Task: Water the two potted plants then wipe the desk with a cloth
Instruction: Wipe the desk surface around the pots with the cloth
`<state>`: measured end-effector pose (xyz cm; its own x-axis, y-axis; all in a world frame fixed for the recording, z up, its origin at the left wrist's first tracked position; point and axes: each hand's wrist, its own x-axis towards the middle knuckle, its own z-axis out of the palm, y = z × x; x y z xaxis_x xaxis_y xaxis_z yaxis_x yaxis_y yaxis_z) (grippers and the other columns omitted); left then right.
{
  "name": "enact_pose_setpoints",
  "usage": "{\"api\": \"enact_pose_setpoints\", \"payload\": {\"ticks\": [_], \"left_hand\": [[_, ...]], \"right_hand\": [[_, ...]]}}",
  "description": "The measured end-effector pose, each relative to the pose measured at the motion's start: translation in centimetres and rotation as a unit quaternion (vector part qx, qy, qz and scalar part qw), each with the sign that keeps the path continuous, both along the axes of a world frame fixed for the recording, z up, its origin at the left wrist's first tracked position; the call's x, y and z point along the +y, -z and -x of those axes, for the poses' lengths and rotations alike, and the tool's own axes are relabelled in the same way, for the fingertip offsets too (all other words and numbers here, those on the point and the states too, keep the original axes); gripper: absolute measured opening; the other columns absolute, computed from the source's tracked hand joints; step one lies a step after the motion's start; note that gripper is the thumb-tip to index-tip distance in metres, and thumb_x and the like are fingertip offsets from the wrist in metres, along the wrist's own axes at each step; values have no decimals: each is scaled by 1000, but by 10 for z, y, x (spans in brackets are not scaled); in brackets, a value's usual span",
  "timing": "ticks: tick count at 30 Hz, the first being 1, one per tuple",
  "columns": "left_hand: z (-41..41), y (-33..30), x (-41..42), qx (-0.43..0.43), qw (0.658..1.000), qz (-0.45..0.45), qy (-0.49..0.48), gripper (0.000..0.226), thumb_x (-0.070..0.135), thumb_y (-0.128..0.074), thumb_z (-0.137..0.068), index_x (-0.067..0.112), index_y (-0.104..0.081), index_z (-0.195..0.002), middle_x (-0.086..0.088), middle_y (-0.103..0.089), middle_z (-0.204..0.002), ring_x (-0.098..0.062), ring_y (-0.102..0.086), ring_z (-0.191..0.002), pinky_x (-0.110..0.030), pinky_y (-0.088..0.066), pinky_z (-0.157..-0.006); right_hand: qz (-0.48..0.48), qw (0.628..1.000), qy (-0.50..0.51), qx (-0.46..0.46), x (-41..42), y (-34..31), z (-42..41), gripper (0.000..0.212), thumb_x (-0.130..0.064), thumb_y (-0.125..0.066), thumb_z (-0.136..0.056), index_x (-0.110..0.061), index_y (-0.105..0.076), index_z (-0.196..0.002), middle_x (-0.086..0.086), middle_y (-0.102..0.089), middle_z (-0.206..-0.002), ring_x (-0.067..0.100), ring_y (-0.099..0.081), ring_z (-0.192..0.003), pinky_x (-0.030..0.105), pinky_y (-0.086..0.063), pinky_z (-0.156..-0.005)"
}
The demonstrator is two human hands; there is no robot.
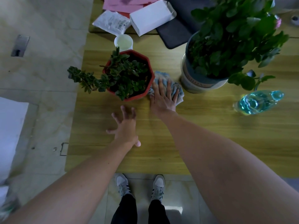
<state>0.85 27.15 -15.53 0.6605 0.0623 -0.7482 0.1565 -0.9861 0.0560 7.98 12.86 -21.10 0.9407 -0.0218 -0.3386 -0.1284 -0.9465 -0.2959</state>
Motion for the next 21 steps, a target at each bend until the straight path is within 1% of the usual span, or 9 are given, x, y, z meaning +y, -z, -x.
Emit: {"api": "enact_pose_setpoints", "payload": {"ticks": [4,8,12,15,17,21], "left_hand": [[1,-1,1,-1,1000,10,-4,147,26,-93,-61,35,20,-154,-2,35,-160,-46,22,-147,-84,-22,-98],[2,-4,2,-5,1000,22,-11,147,22,-94,-60,35,17,-155,0,34,-160,-44,24,-147,-84,-20,-99],[7,-8,3,-17,999,30,-13,145,22,-95,-58,36,10,-157,2,31,-162,-43,22,-148,-85,-19,-99],[9,-10,4,-13,999,32,-22,145,25,-95,-58,38,11,-156,5,32,-161,-41,21,-149,-84,-19,-100],[10,-11,3,-14,999,31,-25,145,27,-95,-58,39,11,-156,6,33,-161,-40,21,-149,-83,-20,-100],[14,-9,3,-30,999,29,-22,145,27,-96,-58,39,10,-156,6,32,-161,-39,20,-150,-82,-20,-100]], "right_hand": [[0,1000,-8,4,-2,-3,1,62,-43,-22,-105,-35,10,-157,-11,22,-163,21,32,-146,56,16,-117],[9,999,-46,4,-6,-2,12,59,-45,-19,-105,-35,9,-157,-11,20,-164,21,30,-147,56,14,-118],[-1,998,-57,-31,-4,2,56,60,-45,-21,-104,-34,2,-158,-10,12,-166,21,23,-150,56,12,-118],[-1,996,-63,-61,4,5,95,61,-44,-27,-103,-33,-4,-159,-8,5,-166,23,17,-151,55,13,-118],[-5,995,-68,-73,8,7,119,61,-42,-30,-103,-33,-6,-159,-7,3,-167,23,17,-151,54,15,-118],[-30,995,-72,-61,17,8,160,61,-42,-28,-104,-32,-4,-159,-7,6,-166,21,22,-150,54,16,-118]]}}
